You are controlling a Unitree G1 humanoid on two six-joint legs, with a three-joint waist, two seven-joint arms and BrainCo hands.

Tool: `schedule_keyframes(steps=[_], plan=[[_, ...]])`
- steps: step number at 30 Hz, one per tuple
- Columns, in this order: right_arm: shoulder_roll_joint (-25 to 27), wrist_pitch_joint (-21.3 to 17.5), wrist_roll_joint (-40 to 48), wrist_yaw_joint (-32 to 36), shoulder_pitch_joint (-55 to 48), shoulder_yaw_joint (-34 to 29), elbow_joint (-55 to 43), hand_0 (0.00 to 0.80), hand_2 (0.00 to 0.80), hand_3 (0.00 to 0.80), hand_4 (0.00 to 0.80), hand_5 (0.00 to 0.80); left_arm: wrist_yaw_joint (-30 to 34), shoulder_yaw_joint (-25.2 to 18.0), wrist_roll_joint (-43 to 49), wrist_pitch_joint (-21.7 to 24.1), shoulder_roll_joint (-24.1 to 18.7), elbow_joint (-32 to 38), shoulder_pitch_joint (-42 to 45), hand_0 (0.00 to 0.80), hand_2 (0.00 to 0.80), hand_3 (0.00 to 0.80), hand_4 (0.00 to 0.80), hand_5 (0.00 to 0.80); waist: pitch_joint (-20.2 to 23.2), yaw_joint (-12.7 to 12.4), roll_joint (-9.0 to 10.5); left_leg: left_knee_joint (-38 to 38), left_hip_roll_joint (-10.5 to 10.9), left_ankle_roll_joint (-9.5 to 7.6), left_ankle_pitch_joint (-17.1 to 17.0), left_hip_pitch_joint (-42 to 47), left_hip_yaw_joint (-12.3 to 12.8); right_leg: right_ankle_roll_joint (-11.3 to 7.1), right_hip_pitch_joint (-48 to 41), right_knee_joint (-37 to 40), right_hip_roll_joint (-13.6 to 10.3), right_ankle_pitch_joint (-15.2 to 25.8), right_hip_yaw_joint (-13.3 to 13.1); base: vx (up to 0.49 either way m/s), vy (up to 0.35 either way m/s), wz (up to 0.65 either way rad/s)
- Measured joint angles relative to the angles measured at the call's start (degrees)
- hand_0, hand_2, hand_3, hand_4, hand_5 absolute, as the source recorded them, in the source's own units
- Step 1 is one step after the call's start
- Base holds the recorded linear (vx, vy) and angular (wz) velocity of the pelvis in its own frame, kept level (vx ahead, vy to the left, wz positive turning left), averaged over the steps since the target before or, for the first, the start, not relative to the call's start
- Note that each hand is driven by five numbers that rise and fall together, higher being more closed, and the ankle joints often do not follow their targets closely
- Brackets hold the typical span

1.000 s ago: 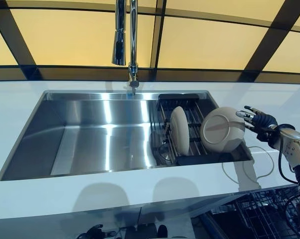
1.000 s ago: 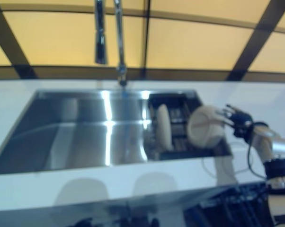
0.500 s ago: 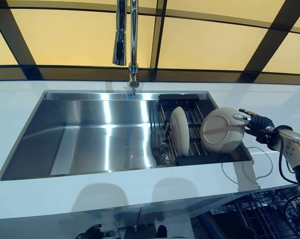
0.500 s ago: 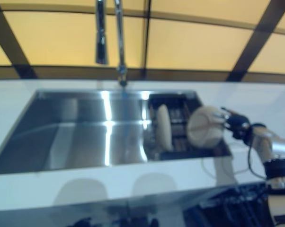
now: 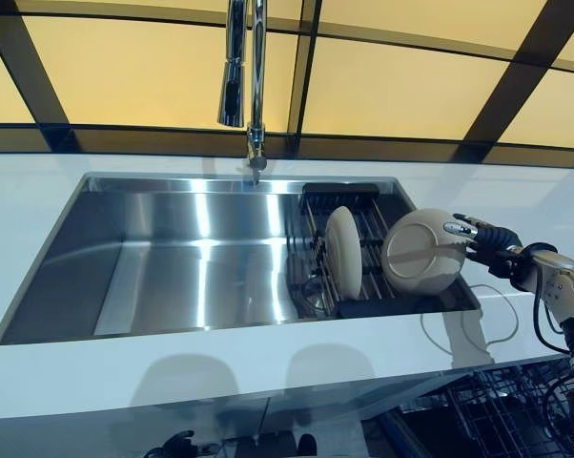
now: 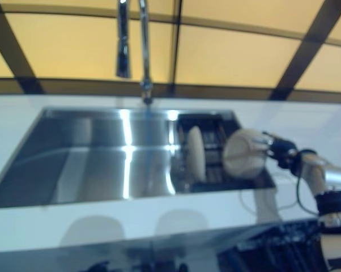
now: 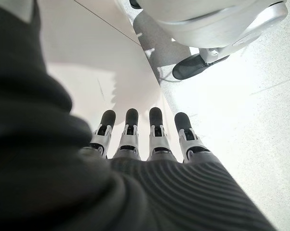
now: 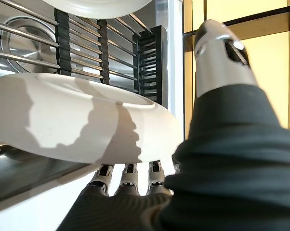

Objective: Take plates into dishwasher

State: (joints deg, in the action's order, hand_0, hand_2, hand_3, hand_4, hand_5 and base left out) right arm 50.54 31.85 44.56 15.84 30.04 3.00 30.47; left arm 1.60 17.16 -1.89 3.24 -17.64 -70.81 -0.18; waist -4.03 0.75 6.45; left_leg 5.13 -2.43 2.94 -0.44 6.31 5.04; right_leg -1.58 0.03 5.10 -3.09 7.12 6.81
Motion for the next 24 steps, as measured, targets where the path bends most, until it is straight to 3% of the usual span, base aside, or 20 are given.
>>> schedule_keyframes(steps=[24], plan=[[-0.24, 2.21, -1.89, 2.08, -1.00, 0.87, 2.14, 0.000, 0.000, 0.000, 0.000, 0.000, 0.03, 0.10, 0.01, 0.41, -1.38, -0.03, 0.03, 0.000, 0.000, 0.000, 0.000, 0.000, 0.44, -0.09, 0.64, 0.01, -0.02, 0.00, 0.00, -0.03, 0.00, 0.00, 0.02, 0.01, -0.06, 0.00, 0.02, 0.000, 0.000, 0.00]])
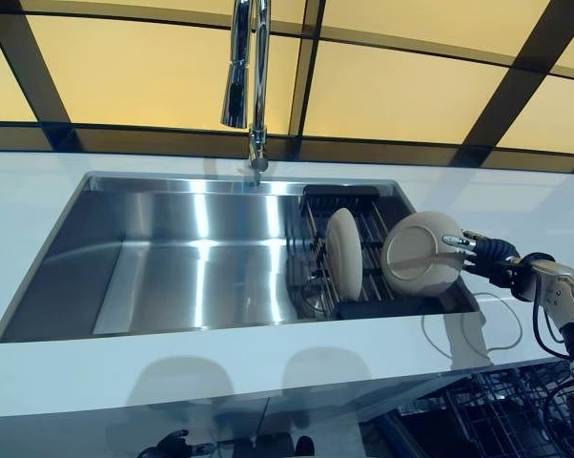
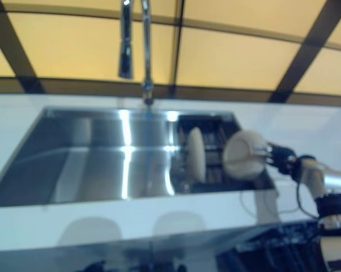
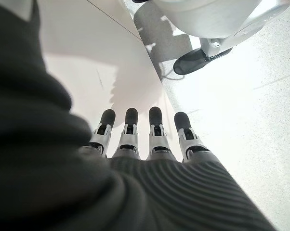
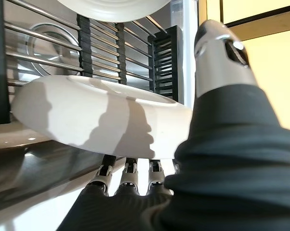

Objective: Take plates into dishwasher

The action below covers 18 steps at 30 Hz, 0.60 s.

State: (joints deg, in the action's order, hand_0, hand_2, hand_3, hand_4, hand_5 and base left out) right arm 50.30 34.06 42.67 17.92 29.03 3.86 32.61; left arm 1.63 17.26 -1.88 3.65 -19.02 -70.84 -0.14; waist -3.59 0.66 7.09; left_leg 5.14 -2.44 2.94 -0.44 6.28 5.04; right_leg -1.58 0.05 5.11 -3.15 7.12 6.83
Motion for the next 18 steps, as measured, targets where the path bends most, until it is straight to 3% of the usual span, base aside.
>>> schedule_keyframes(steps=[18], plan=[[-1.56, 0.11, -0.30, -3.60, 0.02, 1.35, 0.11, 0.000, 0.000, 0.000, 0.000, 0.000, 0.03, 0.38, -0.02, -0.03, -0.02, 0.01, -0.03, 0.000, 0.000, 0.000, 0.000, 0.000, 0.02, -0.04, -0.04, -0.01, -0.02, 0.01, -0.01, 0.00, -0.01, 0.02, 0.00, -0.02, 0.01, 0.01, 0.02, 0.000, 0.000, 0.00]])
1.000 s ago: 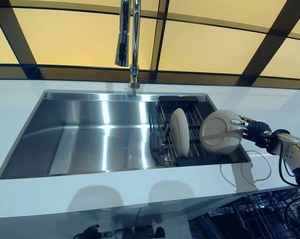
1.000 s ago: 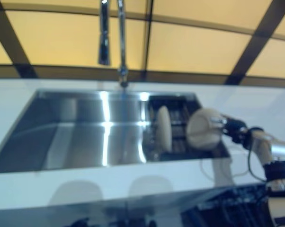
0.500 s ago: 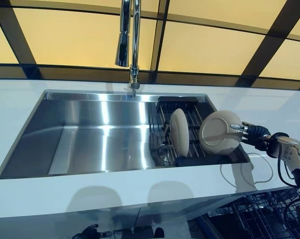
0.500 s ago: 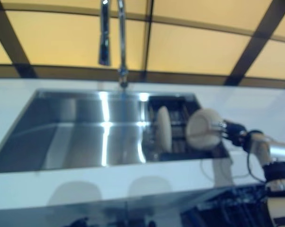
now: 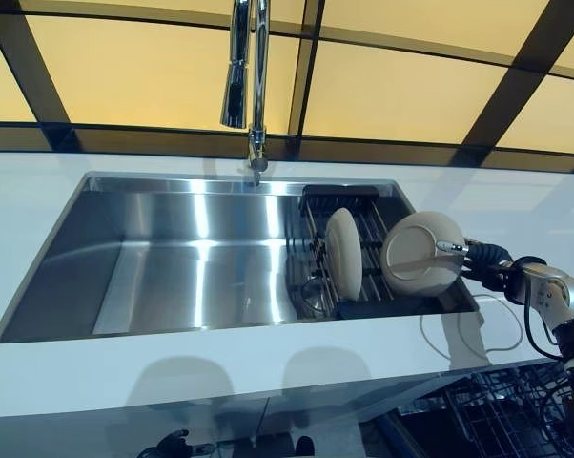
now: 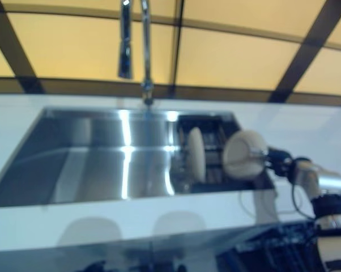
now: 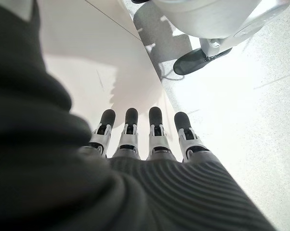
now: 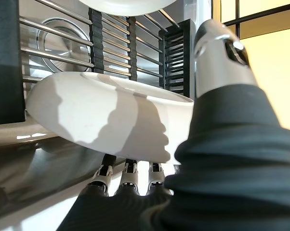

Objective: Take plates into dishwasher

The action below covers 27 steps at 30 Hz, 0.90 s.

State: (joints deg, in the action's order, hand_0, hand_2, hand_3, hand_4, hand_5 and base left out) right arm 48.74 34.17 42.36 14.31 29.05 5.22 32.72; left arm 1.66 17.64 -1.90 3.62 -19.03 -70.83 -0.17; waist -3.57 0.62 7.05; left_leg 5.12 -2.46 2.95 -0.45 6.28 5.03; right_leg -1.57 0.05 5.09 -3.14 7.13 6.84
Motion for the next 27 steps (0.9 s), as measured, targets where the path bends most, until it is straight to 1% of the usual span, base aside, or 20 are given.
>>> schedule_keyframes(steps=[3, 8, 9, 11, 12, 15, 16, 17, 19, 27], plan=[[-0.97, 0.00, 0.09, -1.05, 0.02, 0.03, -0.01, 0.000, 0.000, 0.000, 0.000, 0.000, 0.01, 0.40, 0.00, -0.03, 0.02, 0.01, -0.07, 0.000, 0.000, 0.000, 0.000, 0.000, 0.00, 0.00, -0.02, 0.00, 0.00, 0.00, 0.00, 0.00, 0.00, 0.00, 0.00, 0.00, 0.01, 0.00, 0.00, 0.000, 0.000, 0.00], [-1.04, 0.00, 0.08, -1.72, 0.16, 0.03, -0.01, 0.000, 0.000, 0.000, 0.000, 0.000, 0.03, 0.40, -0.01, -0.08, 0.00, 0.01, -0.07, 0.000, 0.000, 0.000, 0.000, 0.000, -0.02, -0.02, -0.06, 0.00, 0.00, 0.00, 0.00, -0.01, 0.01, 0.00, 0.01, 0.00, 0.01, 0.00, 0.00, 0.000, 0.000, 0.00], [-1.04, 0.00, 0.08, -1.86, 0.21, 0.04, -0.01, 0.094, 0.094, 0.094, 0.094, 0.094, 0.03, 0.40, -0.01, -0.08, 0.01, 0.01, -0.08, 0.000, 0.000, 0.000, 0.000, 0.000, -0.02, -0.02, -0.06, 0.01, 0.00, 0.00, 0.00, -0.01, 0.01, 0.00, 0.01, 0.01, 0.01, 0.00, 0.00, 0.000, 0.000, 0.00], [-1.05, 0.00, 0.07, -2.25, 0.23, 0.04, -0.01, 0.238, 0.238, 0.238, 0.238, 0.238, 0.03, 0.40, 0.00, -0.09, 0.01, 0.01, -0.09, 0.000, 0.000, 0.000, 0.000, 0.000, -0.02, -0.03, -0.06, 0.01, 0.00, 0.00, 0.00, -0.01, 0.01, 0.00, 0.01, 0.00, 0.01, 0.00, 0.00, 0.000, 0.000, 0.00], [-1.07, 0.00, 0.07, -2.35, 0.24, 0.04, -0.01, 0.402, 0.402, 0.402, 0.402, 0.402, 0.04, 0.40, 0.00, -0.14, 0.01, 0.01, -0.09, 0.000, 0.000, 0.000, 0.000, 0.000, -0.02, -0.03, -0.07, 0.01, 0.00, 0.00, 0.00, -0.01, 0.01, 0.00, 0.02, 0.01, 0.01, 0.00, 0.00, 0.000, 0.000, 0.00], [-1.09, 0.00, 0.06, -2.42, 0.25, 0.32, -0.01, 0.536, 0.536, 0.536, 0.536, 0.536, 0.04, 0.88, -0.01, -0.28, 0.04, 0.02, -0.13, 0.000, 0.000, 0.000, 0.000, 0.000, -0.03, -0.03, -0.09, 0.01, -0.01, 0.00, 0.00, -0.01, 0.02, 0.00, 0.02, 0.01, 0.00, 0.00, 0.00, 0.000, 0.000, 0.00], [-1.09, 0.00, 0.06, -2.48, 0.26, 0.44, -0.02, 0.612, 0.612, 0.612, 0.612, 0.612, 0.04, 0.88, -0.01, -0.36, 0.04, 0.01, -0.13, 0.000, 0.000, 0.000, 0.000, 0.000, -0.03, -0.03, -0.09, 0.01, -0.01, 0.00, 0.00, -0.01, 0.02, 0.00, 0.02, 0.01, 0.00, 0.00, 0.00, 0.000, 0.000, 0.00], [-1.09, 0.00, 0.07, -2.59, 0.29, 0.48, -0.02, 0.725, 0.725, 0.725, 0.725, 0.725, 0.03, 0.89, -0.02, -0.44, 0.04, 0.02, -0.15, 0.000, 0.000, 0.000, 0.000, 0.000, -0.05, -0.04, -0.11, 0.01, -0.01, 0.00, 0.00, -0.01, 0.02, 0.00, 0.02, 0.01, 0.01, 0.00, 0.00, 0.000, 0.000, 0.00], [-1.09, 0.01, 0.15, -3.18, 0.51, 0.51, -0.03, 0.800, 0.800, 0.800, 0.800, 0.800, 0.04, 0.90, -0.02, -0.50, 0.02, 0.01, -0.13, 0.000, 0.000, 0.000, 0.000, 0.000, -0.09, -0.02, -0.17, 0.01, -0.01, 0.00, 0.00, -0.02, 0.02, 0.00, 0.03, 0.01, 0.00, 0.00, -0.01, 0.000, 0.000, 0.00], [-2.42, -0.17, 0.55, -4.95, 1.21, 1.46, -0.26, 0.800, 0.800, 0.800, 0.800, 0.800, 0.04, 0.92, -0.05, -0.55, 0.04, 0.09, -0.41, 0.000, 0.000, 0.000, 0.000, 0.000, -0.41, -0.11, -0.70, 0.01, -0.01, 0.01, 0.00, -0.04, 0.01, 0.00, 0.07, 0.00, 0.04, 0.00, -0.01, 0.000, 0.000, 0.00]])
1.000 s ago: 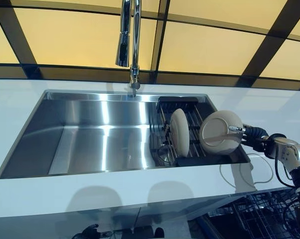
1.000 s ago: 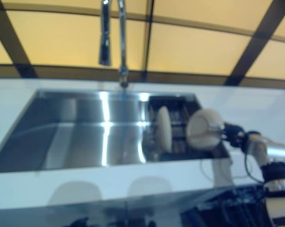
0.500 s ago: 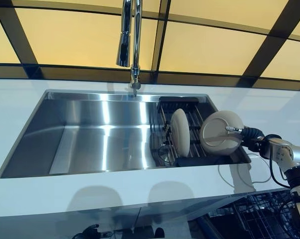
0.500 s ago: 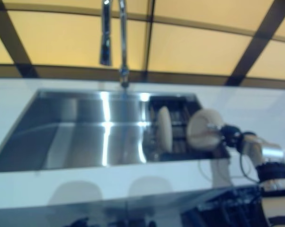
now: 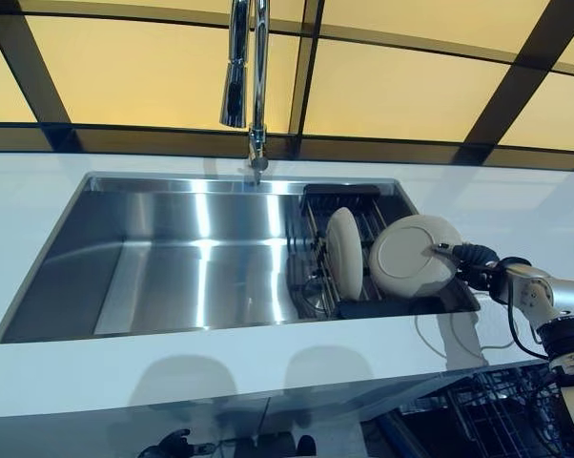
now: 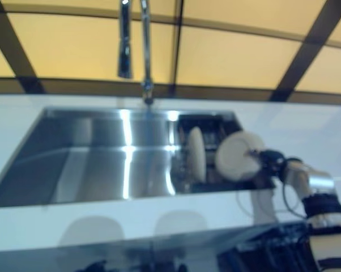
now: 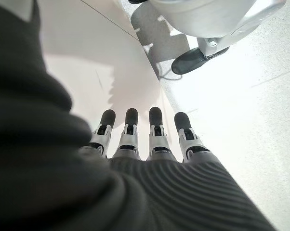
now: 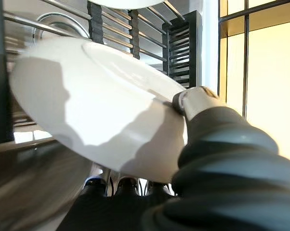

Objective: Take plates into dishwasher

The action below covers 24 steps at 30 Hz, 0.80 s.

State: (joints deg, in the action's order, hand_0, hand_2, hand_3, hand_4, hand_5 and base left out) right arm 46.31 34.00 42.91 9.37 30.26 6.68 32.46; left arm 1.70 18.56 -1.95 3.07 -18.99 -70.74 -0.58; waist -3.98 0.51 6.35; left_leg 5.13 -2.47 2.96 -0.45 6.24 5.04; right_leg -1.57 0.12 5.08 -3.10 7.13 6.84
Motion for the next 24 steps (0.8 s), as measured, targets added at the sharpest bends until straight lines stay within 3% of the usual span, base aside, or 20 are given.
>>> schedule_keyframes(steps=[4, 7, 16, 20, 24], plan=[[-0.52, -0.66, 0.03, -0.83, 0.05, 0.01, -0.22, 0.800, 0.800, 0.800, 0.800, 0.800, 0.00, 0.00, 0.00, 0.02, 0.02, 0.00, 0.02, 0.000, 0.000, 0.000, 0.000, 0.000, -0.09, 0.03, -0.13, 0.01, 0.01, 0.01, -0.01, -0.05, 0.00, 0.00, 0.01, 0.00, 0.00, 0.00, 0.01, 0.000, 0.000, 0.00], [-0.54, -3.55, 0.04, -1.86, 0.05, 0.02, -2.05, 0.800, 0.800, 0.800, 0.800, 0.800, -0.01, 0.00, 0.00, 0.02, 0.01, -0.01, 0.05, 0.000, 0.000, 0.000, 0.000, 0.000, -0.20, 0.07, -0.29, 0.02, 0.01, 0.00, 0.00, -0.04, 0.00, 0.00, 0.02, 0.01, 0.00, 0.00, 0.01, 0.000, 0.000, 0.00], [-0.73, -16.38, 1.39, -10.43, -0.01, -0.59, -19.10, 0.800, 0.800, 0.800, 0.800, 0.800, -0.04, 0.02, -0.01, 0.09, 0.57, 0.02, 0.09, 0.000, 0.000, 0.000, 0.000, 0.000, -0.46, 0.51, -0.67, 0.04, 0.13, 0.01, 0.01, 0.07, 0.49, -0.01, 0.18, -0.04, 0.06, 0.02, -0.42, -0.005, 0.010, -0.02], [-0.72, -22.87, -3.26, -15.89, -0.03, -3.38, -26.32, 0.800, 0.800, 0.800, 0.800, 0.800, -0.08, -0.02, -0.02, 0.13, 0.92, -0.02, 0.66, 0.000, 0.000, 0.000, 0.000, 0.000, -0.47, 0.59, -0.65, 0.04, 0.43, 0.02, -0.02, 0.11, 1.10, -0.19, 0.71, -0.13, 0.06, 0.18, -1.14, -0.005, 0.047, -0.07], [-0.64, -28.05, -9.15, -22.20, -0.14, -5.73, -30.54, 0.800, 0.800, 0.800, 0.800, 0.800, -0.11, -0.02, -0.02, 0.33, 1.57, -0.11, 1.02, 0.000, 0.000, 0.000, 0.000, 0.000, -0.49, 2.19, -0.58, 0.07, 0.71, -0.21, 0.14, 0.16, 1.83, -0.40, 0.76, -0.14, -0.10, 0.30, -1.90, -0.003, 0.060, -0.09]])
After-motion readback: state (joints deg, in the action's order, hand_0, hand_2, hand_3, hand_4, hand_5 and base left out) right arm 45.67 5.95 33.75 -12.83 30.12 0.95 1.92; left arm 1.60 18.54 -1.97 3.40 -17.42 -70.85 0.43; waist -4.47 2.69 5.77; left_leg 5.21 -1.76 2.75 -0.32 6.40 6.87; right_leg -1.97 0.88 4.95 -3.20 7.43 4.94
